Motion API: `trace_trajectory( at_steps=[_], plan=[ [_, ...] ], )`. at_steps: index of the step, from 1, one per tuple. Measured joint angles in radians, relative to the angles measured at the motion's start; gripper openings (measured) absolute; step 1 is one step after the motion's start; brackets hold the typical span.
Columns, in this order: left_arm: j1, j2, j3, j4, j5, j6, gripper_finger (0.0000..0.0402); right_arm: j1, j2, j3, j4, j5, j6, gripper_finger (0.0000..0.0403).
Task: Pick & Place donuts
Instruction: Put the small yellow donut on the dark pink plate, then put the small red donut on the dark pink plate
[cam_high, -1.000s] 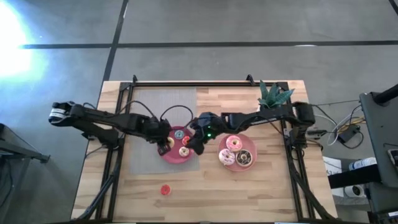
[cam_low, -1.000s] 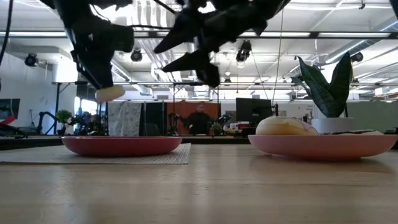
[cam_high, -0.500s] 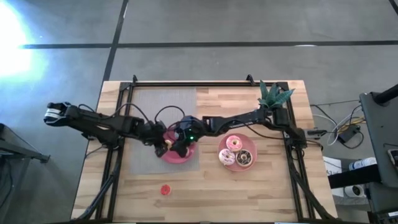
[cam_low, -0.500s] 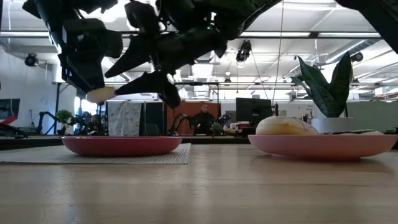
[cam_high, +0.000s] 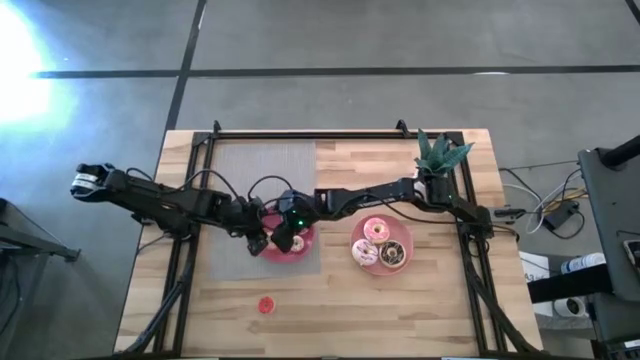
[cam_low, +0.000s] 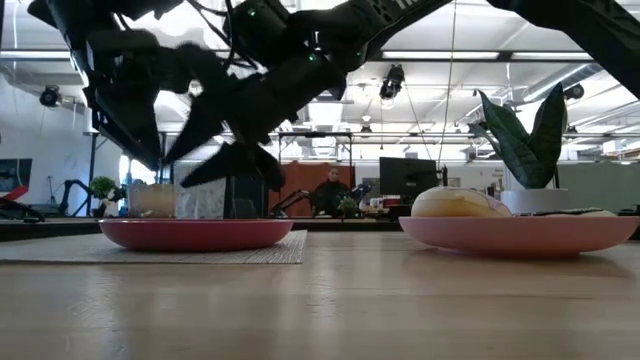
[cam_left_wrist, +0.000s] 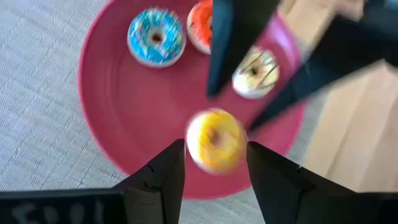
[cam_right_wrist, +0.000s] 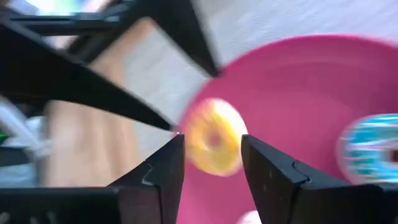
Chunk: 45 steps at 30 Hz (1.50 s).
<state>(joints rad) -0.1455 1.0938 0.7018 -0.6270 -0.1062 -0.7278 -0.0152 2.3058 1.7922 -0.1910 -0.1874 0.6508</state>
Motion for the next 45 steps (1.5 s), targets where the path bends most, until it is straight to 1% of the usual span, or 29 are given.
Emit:
trace_trajectory(
  at_steps=[3,9,13,16,21,25,28,30,32,35,37,40,44,45],
  plan=[
    [0.000,0.001,-0.023,-0.003,0.000,-0.002,0.0145,-0.004,-0.004,0.000,-0.050,0.060,-0.035,0.0150],
    [-0.007,-0.020,-0.052,-0.013,0.002,-0.025,0.0145,-0.006,-0.023,-0.001,-0.061,0.062,-0.075,0.0150],
    [-0.061,-0.038,-0.015,-0.018,0.003,-0.024,0.0145,-0.002,-0.076,-0.001,-0.119,0.061,-0.151,0.0150],
    [-0.146,-0.050,0.014,-0.014,0.003,-0.028,0.0145,0.014,-0.128,-0.007,-0.207,0.079,-0.234,0.0150],
    [-0.341,-0.039,0.040,0.024,0.000,-0.114,0.0145,0.051,-0.205,-0.022,-0.388,0.206,-0.344,0.0150],
    [-0.493,-0.004,0.032,0.117,-0.077,-0.212,0.0145,0.074,-0.271,-0.068,-0.471,0.289,-0.329,0.0149],
    [-0.569,0.050,0.032,0.151,-0.158,-0.286,0.0145,0.091,-0.328,-0.144,-0.497,0.350,-0.281,0.0147],
    [-0.600,0.097,0.034,0.177,-0.184,-0.311,0.0145,0.101,-0.374,-0.201,-0.513,0.379,-0.232,0.0146],
    [-0.620,0.156,0.045,0.230,-0.184,-0.312,0.0145,0.111,-0.426,-0.261,-0.540,0.420,-0.171,0.0146],
    [-0.646,0.259,0.084,0.281,-0.179,-0.254,0.0145,0.132,-0.505,-0.355,-0.562,0.464,-0.089,0.0145],
    [-0.658,0.329,0.122,0.279,-0.164,-0.213,0.0145,0.146,-0.554,-0.413,-0.565,0.479,-0.032,0.0144],
    [-0.668,0.421,0.178,0.276,-0.135,-0.193,0.0145,0.166,-0.628,-0.495,-0.565,0.478,0.034,0.0143],
    [-0.672,0.526,0.269,0.257,-0.127,-0.192,0.0145,0.185,-0.718,-0.592,-0.561,0.480,0.054,0.0143],
    [-0.672,0.551,0.293,0.223,-0.129,-0.201,0.0145,0.188,-0.739,-0.613,-0.561,0.483,0.053,0.0143]
  ],
)
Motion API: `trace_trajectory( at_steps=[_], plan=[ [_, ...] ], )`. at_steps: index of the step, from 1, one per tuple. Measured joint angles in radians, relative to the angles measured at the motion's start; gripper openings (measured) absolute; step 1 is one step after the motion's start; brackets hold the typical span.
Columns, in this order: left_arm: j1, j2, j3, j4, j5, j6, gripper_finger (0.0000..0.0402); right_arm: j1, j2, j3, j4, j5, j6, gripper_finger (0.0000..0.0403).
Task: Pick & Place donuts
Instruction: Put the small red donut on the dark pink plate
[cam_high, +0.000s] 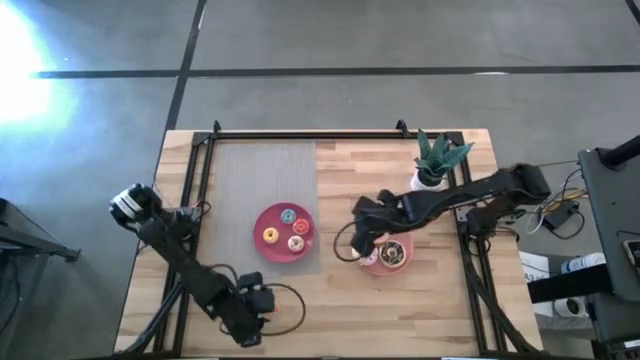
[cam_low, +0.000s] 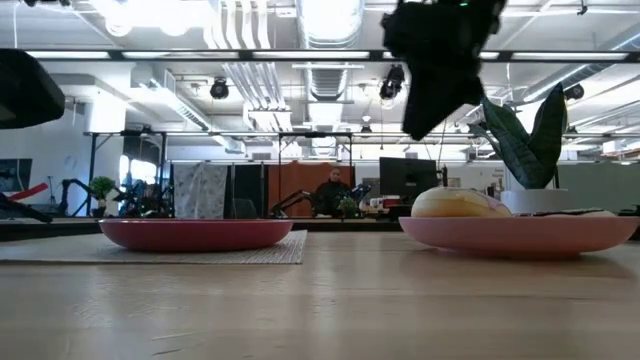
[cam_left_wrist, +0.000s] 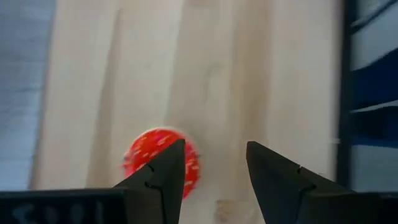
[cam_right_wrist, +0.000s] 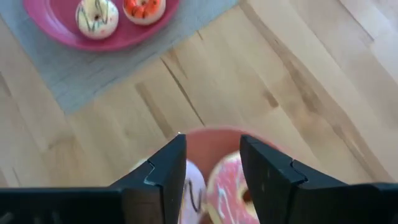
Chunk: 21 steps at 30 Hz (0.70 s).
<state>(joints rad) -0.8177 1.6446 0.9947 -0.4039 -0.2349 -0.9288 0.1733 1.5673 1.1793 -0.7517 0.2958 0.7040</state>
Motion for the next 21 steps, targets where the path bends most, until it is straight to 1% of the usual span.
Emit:
trace_trajectory(
  at_steps=[2,4,7,9,14,21],
  plan=[
    [0.000,0.045,0.046,-0.078,-0.015,-0.019,0.0145,0.004,-0.041,-0.040,0.001,0.008,0.000,0.0141],
    [0.000,0.085,0.091,-0.161,-0.018,-0.030,0.0145,0.005,-0.075,-0.078,0.014,0.037,0.001,0.0141],
    [0.000,0.130,0.147,-0.287,-0.017,-0.110,0.0145,0.005,-0.123,-0.140,0.065,0.051,0.004,0.0143],
    [-0.001,0.147,0.177,-0.298,-0.014,-0.148,0.0145,0.006,-0.151,-0.178,0.113,0.050,0.004,0.0143],
    [-0.004,0.175,0.242,-0.289,-0.014,-0.161,0.0145,0.005,-0.196,-0.250,0.165,0.048,0.005,0.0139],
    [-0.003,0.204,0.280,-0.297,-0.021,-0.199,0.0145,0.005,-0.210,-0.283,0.180,0.048,0.000,0.0141]
  ],
)
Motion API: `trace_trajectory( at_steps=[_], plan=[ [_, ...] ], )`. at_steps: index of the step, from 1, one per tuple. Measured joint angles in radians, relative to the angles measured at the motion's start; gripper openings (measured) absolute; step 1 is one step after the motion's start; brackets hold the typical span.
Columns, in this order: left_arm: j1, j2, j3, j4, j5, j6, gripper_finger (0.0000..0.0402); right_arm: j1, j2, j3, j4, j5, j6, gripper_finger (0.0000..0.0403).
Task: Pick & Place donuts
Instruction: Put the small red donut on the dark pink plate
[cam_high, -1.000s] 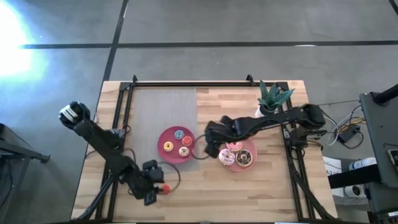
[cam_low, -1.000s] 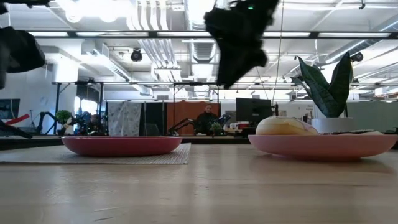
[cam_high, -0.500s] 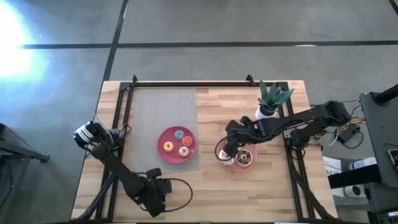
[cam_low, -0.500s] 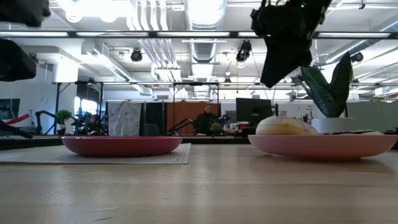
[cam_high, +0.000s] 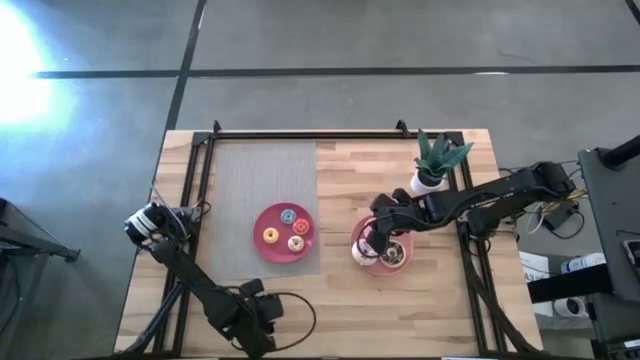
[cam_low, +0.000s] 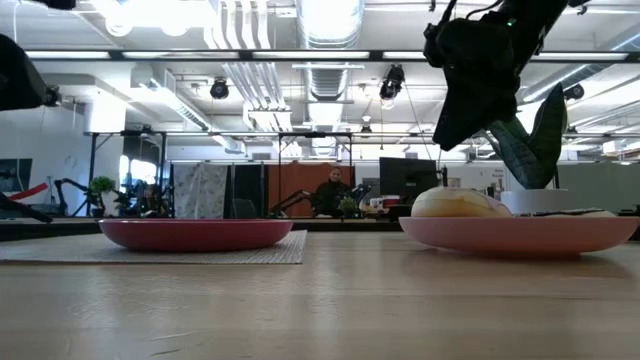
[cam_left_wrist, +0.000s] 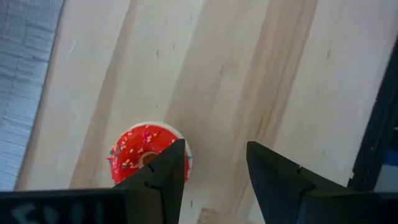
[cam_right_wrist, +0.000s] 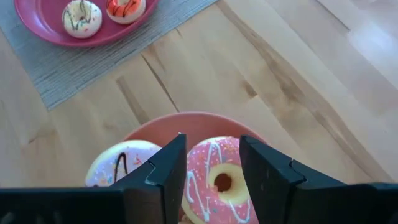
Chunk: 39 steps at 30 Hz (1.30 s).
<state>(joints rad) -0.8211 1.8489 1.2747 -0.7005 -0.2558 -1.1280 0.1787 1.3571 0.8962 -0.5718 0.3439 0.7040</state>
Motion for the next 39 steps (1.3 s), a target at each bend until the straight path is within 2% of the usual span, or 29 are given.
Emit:
trace_trajectory(
  at_steps=[9,19,25,29,37,39],
  plan=[
    [-0.001,0.011,0.011,-0.085,-0.017,-0.138,0.0145,0.000,0.004,-0.020,0.040,-0.002,0.003,0.0141],
    [-0.003,0.025,0.007,-0.085,-0.044,-0.088,0.0145,0.000,0.005,-0.024,0.052,-0.003,0.004,0.0139],
    [0.008,0.043,-0.023,-0.067,-0.036,-0.114,0.0142,0.000,0.005,-0.024,0.059,-0.003,0.036,0.0137],
    [0.008,0.053,-0.034,-0.067,-0.034,-0.120,0.0115,0.000,0.005,-0.025,0.059,-0.003,0.049,0.0139],
    [0.029,0.054,-0.036,-0.069,-0.039,-0.129,0.0012,0.000,0.005,-0.025,0.064,-0.003,0.049,0.0134],
    [0.037,0.040,-0.033,-0.070,-0.038,-0.111,0.0007,0.000,0.005,-0.025,0.066,-0.008,0.049,0.0135]
  ],
)
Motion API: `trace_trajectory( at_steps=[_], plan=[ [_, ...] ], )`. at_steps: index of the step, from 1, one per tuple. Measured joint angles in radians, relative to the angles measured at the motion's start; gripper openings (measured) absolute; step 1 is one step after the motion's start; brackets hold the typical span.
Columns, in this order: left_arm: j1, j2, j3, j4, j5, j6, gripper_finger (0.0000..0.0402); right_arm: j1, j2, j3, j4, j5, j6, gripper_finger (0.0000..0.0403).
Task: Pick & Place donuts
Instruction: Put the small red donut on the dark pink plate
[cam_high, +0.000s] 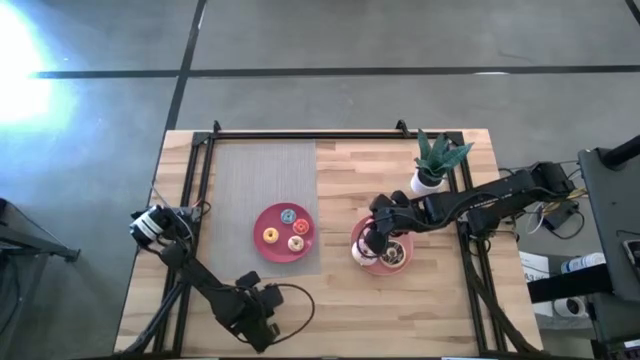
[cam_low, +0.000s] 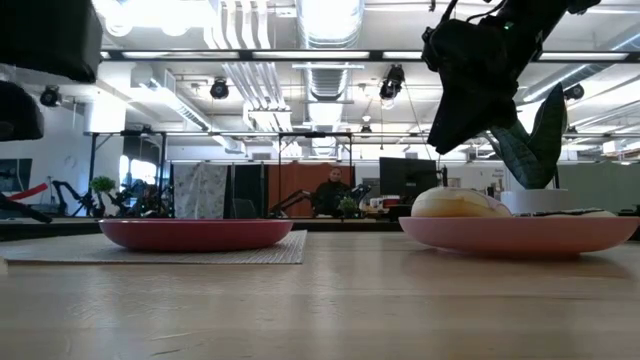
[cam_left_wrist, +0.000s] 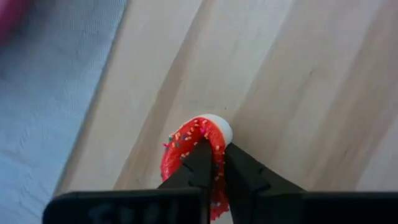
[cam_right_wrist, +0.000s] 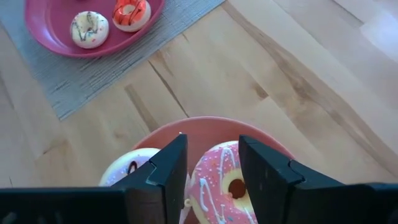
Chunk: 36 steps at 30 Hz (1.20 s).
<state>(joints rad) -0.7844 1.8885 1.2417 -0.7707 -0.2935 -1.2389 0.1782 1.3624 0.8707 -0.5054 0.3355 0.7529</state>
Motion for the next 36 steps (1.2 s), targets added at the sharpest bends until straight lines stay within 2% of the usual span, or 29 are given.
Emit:
trace_trajectory(
  at_steps=[7,13,17,20,23,29,36],
  plan=[
    [0.079,-0.150,0.020,-0.035,-0.058,0.169,0.0001,0.000,0.000,0.000,0.043,-0.025,-0.006,0.0136],
    [0.287,-0.309,-0.043,-0.142,-0.100,0.364,0.0001,0.000,0.000,0.000,0.098,-0.022,-0.027,0.0136],
    [0.479,-0.381,-0.140,-0.112,-0.061,0.474,0.0001,0.000,0.000,0.000,0.101,-0.021,-0.023,0.0136],
    [0.613,-0.407,-0.227,-0.032,0.029,0.530,0.0000,0.001,0.000,0.000,0.102,-0.021,-0.020,0.0137],
    [0.697,-0.415,-0.302,0.072,0.088,0.559,0.0000,0.001,0.000,0.000,0.101,-0.021,-0.009,0.0137],
    [0.738,-0.419,-0.352,0.132,0.087,0.539,0.0014,0.001,0.000,0.000,0.101,-0.021,0.003,0.0137],
    [0.738,-0.419,-0.364,0.126,0.087,0.530,0.0106,0.001,0.000,-0.003,0.100,-0.016,0.003,0.0137]
  ],
)
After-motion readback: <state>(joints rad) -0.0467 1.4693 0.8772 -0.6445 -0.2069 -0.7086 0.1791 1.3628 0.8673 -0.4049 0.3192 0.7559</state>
